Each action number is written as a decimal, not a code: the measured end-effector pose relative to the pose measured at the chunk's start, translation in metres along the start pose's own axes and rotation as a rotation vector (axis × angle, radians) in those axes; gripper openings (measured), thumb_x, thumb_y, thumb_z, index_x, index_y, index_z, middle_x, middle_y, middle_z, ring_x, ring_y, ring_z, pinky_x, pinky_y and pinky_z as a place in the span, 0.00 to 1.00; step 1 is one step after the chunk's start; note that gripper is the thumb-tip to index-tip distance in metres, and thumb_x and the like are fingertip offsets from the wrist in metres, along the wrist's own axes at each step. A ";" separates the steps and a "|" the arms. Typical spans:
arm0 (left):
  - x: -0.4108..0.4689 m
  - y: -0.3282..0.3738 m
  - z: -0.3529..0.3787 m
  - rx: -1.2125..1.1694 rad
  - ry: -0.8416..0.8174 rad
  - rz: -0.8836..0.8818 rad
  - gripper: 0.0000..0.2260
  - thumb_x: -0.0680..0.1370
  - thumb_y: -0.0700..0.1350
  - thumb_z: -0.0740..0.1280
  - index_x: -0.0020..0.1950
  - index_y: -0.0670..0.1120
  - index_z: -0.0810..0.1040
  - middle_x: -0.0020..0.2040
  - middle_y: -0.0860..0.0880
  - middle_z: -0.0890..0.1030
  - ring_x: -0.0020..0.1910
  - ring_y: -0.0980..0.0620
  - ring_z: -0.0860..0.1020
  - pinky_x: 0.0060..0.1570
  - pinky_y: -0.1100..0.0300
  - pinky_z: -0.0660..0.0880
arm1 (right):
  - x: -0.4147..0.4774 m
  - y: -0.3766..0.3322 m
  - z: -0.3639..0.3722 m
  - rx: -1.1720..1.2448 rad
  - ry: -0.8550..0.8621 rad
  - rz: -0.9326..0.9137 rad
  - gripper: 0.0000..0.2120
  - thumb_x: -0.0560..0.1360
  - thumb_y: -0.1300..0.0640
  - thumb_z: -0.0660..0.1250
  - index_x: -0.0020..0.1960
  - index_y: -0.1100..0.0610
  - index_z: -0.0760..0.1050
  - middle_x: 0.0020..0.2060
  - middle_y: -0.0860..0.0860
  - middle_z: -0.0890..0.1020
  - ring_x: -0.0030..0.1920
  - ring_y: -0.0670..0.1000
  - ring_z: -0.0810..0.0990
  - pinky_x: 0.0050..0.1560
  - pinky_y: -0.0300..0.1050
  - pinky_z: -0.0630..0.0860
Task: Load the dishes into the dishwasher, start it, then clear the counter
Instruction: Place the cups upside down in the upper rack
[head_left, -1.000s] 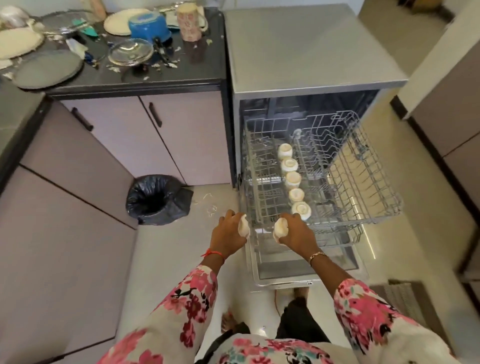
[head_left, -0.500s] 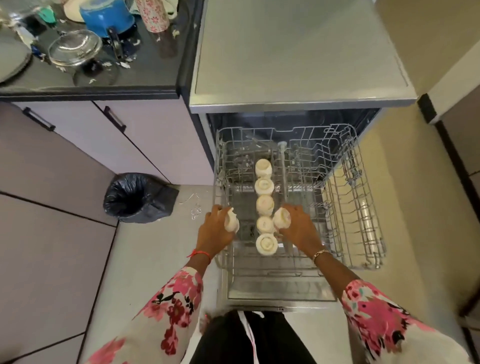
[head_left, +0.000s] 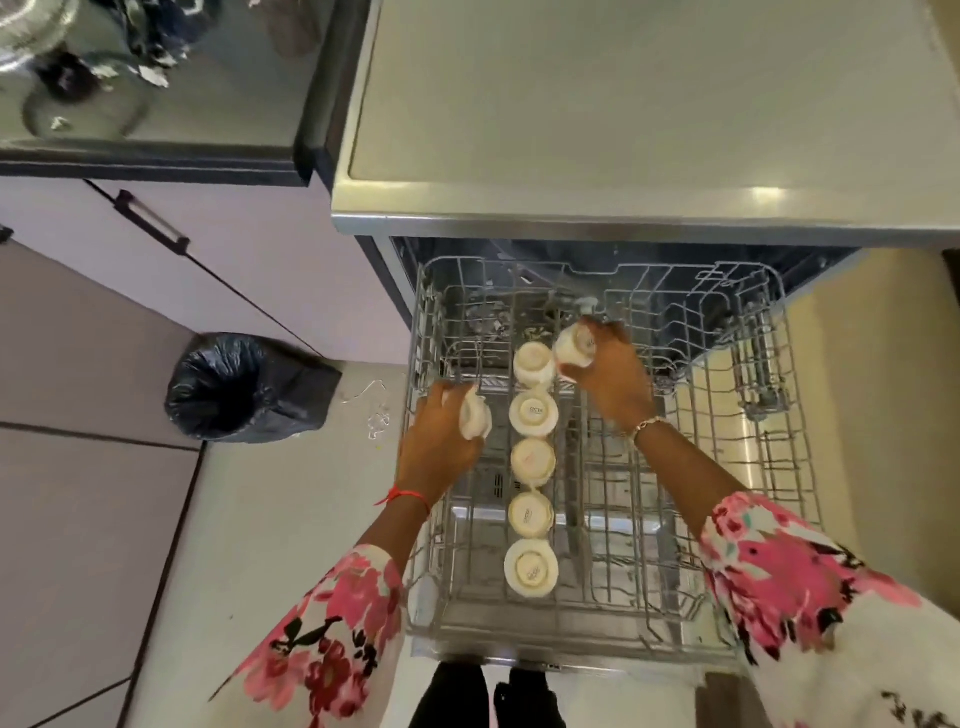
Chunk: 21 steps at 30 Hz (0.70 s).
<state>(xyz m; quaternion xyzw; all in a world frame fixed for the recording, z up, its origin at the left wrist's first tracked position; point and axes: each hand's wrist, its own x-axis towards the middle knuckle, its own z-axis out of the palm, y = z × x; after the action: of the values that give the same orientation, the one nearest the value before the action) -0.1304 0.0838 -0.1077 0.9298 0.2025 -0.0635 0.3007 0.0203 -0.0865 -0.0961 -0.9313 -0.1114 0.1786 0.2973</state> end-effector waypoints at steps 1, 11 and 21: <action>0.006 -0.001 0.001 -0.004 0.011 0.008 0.31 0.68 0.44 0.73 0.70 0.46 0.69 0.65 0.45 0.69 0.61 0.42 0.72 0.51 0.47 0.77 | 0.012 -0.002 0.002 -0.008 -0.001 -0.015 0.33 0.69 0.56 0.74 0.71 0.55 0.65 0.66 0.59 0.69 0.61 0.61 0.74 0.59 0.54 0.74; 0.050 -0.017 0.013 0.055 0.004 0.025 0.33 0.69 0.45 0.74 0.71 0.49 0.66 0.70 0.46 0.66 0.65 0.42 0.70 0.51 0.47 0.78 | 0.092 -0.007 0.052 -0.133 -0.027 -0.108 0.33 0.69 0.51 0.72 0.70 0.54 0.64 0.65 0.58 0.70 0.65 0.59 0.70 0.58 0.52 0.72; 0.059 -0.027 0.018 0.023 -0.017 0.013 0.33 0.68 0.44 0.74 0.71 0.50 0.66 0.70 0.48 0.66 0.66 0.43 0.69 0.54 0.50 0.77 | 0.114 0.000 0.075 -0.246 -0.087 -0.105 0.34 0.70 0.54 0.72 0.72 0.54 0.63 0.69 0.57 0.68 0.68 0.59 0.67 0.63 0.51 0.70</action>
<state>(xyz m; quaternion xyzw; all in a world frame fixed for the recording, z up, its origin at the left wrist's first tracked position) -0.0878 0.1131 -0.1513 0.9339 0.1933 -0.0717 0.2922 0.0940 -0.0122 -0.1829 -0.9450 -0.1938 0.1879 0.1845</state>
